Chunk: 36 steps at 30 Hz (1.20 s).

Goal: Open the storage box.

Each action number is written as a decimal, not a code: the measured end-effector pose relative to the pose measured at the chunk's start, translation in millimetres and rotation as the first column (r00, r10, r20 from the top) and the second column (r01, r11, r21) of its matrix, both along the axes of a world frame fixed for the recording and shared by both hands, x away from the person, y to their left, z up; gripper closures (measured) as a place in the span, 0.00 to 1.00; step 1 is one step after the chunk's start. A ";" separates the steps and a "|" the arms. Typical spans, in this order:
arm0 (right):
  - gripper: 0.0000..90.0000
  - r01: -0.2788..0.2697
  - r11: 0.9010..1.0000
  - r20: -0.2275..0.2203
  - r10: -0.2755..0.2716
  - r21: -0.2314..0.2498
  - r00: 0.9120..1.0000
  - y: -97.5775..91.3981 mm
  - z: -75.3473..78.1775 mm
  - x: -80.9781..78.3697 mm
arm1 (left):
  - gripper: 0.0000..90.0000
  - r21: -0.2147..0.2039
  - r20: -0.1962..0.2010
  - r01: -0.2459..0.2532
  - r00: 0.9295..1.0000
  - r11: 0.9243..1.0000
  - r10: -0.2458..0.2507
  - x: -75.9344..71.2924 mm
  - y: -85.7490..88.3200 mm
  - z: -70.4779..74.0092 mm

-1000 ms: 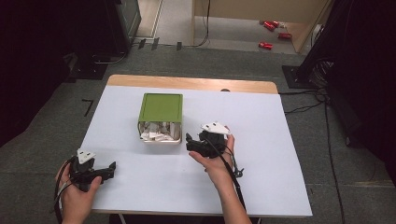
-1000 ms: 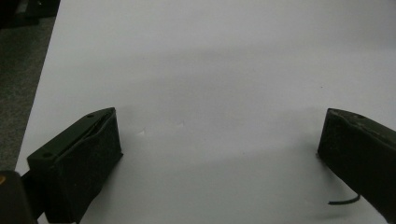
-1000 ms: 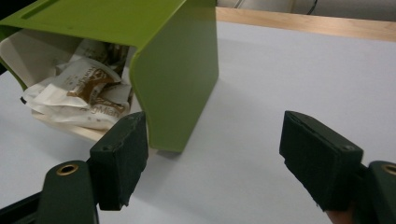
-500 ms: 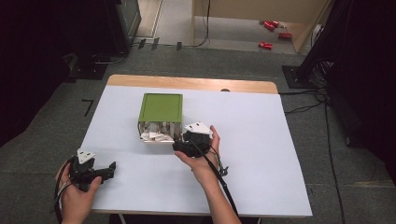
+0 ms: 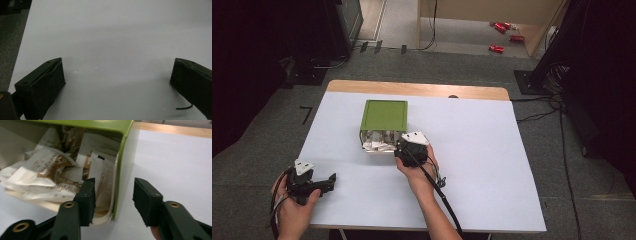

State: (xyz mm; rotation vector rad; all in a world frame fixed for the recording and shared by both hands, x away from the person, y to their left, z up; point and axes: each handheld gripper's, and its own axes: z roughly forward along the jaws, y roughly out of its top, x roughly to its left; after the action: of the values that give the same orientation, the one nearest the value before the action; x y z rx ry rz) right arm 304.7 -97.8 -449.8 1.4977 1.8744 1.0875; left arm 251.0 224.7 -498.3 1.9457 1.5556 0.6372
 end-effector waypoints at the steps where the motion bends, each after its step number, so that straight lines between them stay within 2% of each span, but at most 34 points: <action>1: 0.63 0.007 1.000 0.001 -0.007 -0.002 1.000 0.4 -0.8 1.2 | 0.00 0.001 0.000 0.001 1.000 1.000 -0.001 0.0 0.0 0.0; 8: 0.73 0.030 0.999 -0.031 -0.031 -0.033 0.999 4.0 -11.1 11.2 | 0.00 0.002 -0.002 0.002 1.000 1.000 -0.002 0.0 0.1 0.1; 11: 0.75 0.029 0.999 -0.034 -0.030 -0.016 0.999 3.9 -15.2 14.2 | 0.00 0.002 -0.002 0.002 1.000 1.000 -0.002 0.0 0.1 0.1; 12: 0.79 0.038 0.999 -0.018 -0.038 -0.013 0.999 4.3 -19.0 16.4 | 0.00 0.002 -0.002 0.002 1.000 1.000 -0.002 0.0 0.2 0.1; 15: 0.82 0.061 0.998 -0.017 -0.061 -0.003 0.998 6.1 -20.4 17.9 | 0.00 0.002 -0.002 0.002 1.000 1.000 -0.002 0.0 0.2 0.1; 17: 0.83 0.067 0.998 -0.022 -0.067 -0.001 0.998 6.4 -20.0 18.5 | 0.00 0.002 -0.002 0.002 1.000 1.000 -0.002 0.0 0.2 0.1; 18: 0.83 0.069 0.998 -0.042 -0.069 0.002 0.997 6.3 -18.4 20.1 | 0.00 0.002 -0.002 0.002 1.000 1.000 -0.002 0.1 0.2 0.2; 28: 0.85 0.114 0.993 -0.045 -0.115 -0.041 0.992 13.4 -20.0 17.4 | 0.00 0.001 -0.002 0.002 1.000 1.000 -0.002 -0.1 0.2 0.1; 36: 0.86 0.118 0.993 -0.067 -0.120 -0.028 0.990 12.6 -18.7 10.9 | 0.00 0.001 -0.002 0.002 1.000 1.000 -0.002 -0.1 0.2 0.1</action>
State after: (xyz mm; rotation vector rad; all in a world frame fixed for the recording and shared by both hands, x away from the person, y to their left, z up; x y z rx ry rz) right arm 315.7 -85.2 -468.5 1.6301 1.8113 0.9664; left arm 250.9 224.9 -498.2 1.9485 1.5549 0.6355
